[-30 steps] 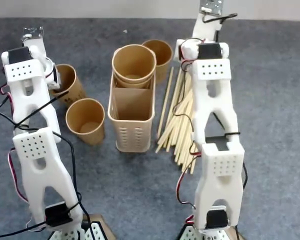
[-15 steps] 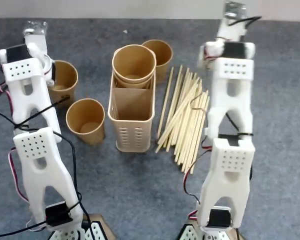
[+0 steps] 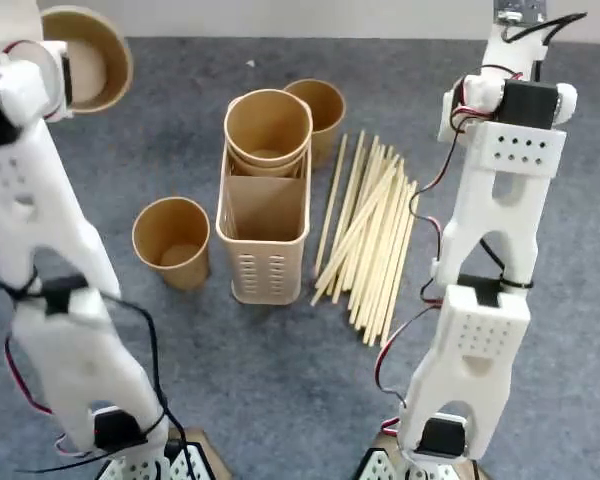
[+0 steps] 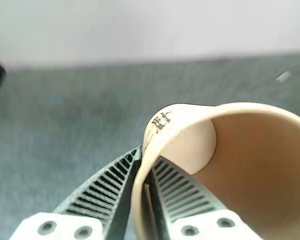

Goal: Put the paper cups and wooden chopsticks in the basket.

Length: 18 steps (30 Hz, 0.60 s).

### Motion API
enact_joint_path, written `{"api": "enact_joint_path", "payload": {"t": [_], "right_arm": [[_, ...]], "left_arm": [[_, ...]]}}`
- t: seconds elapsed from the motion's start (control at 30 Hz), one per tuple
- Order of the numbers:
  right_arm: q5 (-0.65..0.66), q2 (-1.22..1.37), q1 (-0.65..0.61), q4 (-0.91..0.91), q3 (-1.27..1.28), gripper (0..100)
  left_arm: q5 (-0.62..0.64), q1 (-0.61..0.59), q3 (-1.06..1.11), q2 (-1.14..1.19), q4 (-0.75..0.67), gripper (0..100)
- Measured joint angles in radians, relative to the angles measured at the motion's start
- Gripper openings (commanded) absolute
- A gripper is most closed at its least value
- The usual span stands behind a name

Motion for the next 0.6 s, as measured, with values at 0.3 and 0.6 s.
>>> {"api": "enact_joint_path", "payload": {"t": [0.3, 0.6], "right_arm": [[0.075, -0.612, -0.107, -0.002, 0.655, 0.4], [0.077, -1.122, -0.057, -0.413, 1.531, 0.4]], "left_arm": [[0.000, 0.411, 0.511, -0.493, -0.028, 0], [0.057, 0.532, 0.537, -0.442, -0.101, 0]]}}
